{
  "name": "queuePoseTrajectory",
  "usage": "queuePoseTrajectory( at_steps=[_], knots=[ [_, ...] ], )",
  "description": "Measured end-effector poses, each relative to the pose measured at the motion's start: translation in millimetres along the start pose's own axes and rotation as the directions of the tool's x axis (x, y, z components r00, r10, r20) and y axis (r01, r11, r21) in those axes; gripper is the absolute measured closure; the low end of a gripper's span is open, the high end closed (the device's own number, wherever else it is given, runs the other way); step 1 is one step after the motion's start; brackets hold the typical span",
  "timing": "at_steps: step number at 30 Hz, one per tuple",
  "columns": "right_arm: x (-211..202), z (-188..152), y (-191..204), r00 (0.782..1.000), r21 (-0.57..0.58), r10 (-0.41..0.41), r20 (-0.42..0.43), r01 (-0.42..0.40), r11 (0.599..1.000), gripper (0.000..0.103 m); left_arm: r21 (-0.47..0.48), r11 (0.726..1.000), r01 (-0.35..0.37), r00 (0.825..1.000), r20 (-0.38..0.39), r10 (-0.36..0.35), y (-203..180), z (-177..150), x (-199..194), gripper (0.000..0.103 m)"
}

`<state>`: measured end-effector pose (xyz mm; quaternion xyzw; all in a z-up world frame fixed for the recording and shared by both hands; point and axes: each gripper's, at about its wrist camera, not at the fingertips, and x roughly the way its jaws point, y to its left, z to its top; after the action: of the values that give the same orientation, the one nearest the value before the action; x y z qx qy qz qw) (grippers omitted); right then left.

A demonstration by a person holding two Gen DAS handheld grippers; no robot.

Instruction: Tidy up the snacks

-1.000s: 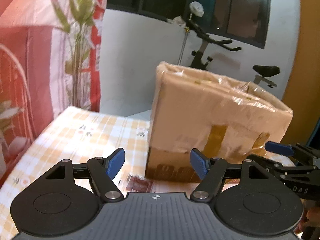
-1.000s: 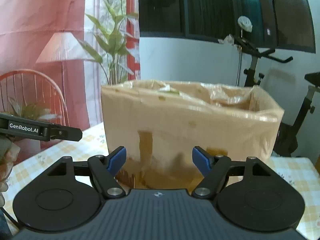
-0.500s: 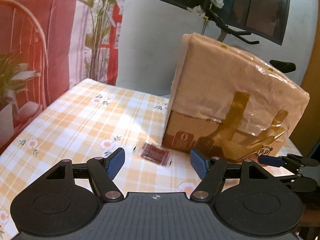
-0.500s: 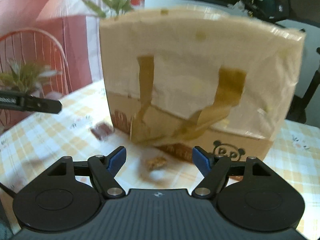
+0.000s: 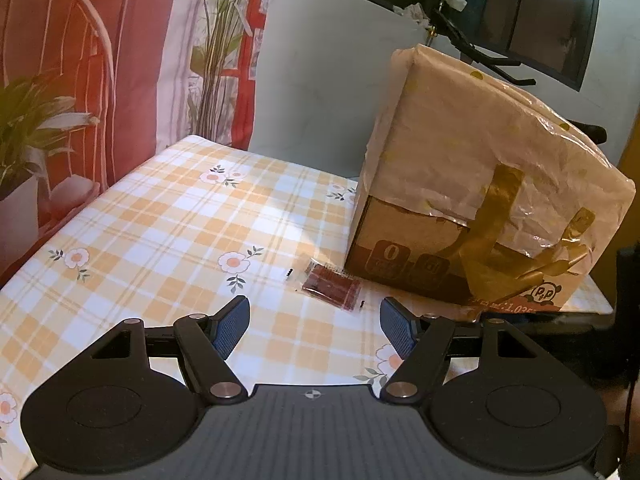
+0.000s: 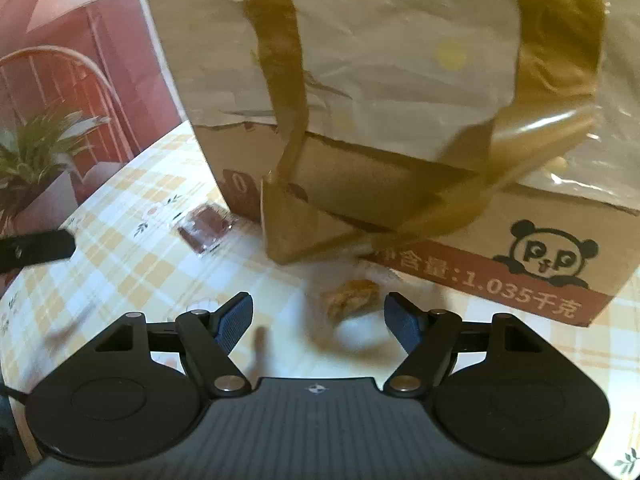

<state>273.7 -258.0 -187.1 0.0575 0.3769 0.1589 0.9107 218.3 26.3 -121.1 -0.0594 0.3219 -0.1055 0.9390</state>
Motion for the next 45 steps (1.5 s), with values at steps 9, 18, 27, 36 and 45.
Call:
queuePoseTrajectory(
  at_steps=[9, 18, 27, 36, 45],
  knots=[
    [11, 2, 4, 0.997, -0.041, -0.062, 0.041, 0.064, 0.997, 0.048, -0.004, 1.0, -0.01, 1.0, -0.023, 0.01, 2, -4, 5, 0.029],
    [-1, -13, 2, 0.992, -0.084, -0.094, 0.082, 0.101, 0.991, 0.083, 0.017, 1.0, -0.001, 0.999, -0.053, 0.001, -3, -8, 12, 0.029],
    [-9, -25, 4, 0.992, -0.114, -0.077, 0.101, 0.088, 0.99, 0.084, 0.036, 0.999, 0.003, 0.997, -0.076, -0.001, -7, -12, 15, 0.029],
    [-12, -26, -2, 0.992, -0.095, -0.054, 0.111, 0.065, 0.993, 0.084, 0.045, 0.999, -0.003, 0.993, -0.115, 0.008, -4, -6, 33, 0.029],
    [-17, -28, -5, 0.992, -0.083, -0.045, 0.12, 0.055, 0.995, 0.084, -0.031, 0.997, 0.072, 0.985, -0.154, -0.076, -10, 10, 72, 0.03]
  ],
)
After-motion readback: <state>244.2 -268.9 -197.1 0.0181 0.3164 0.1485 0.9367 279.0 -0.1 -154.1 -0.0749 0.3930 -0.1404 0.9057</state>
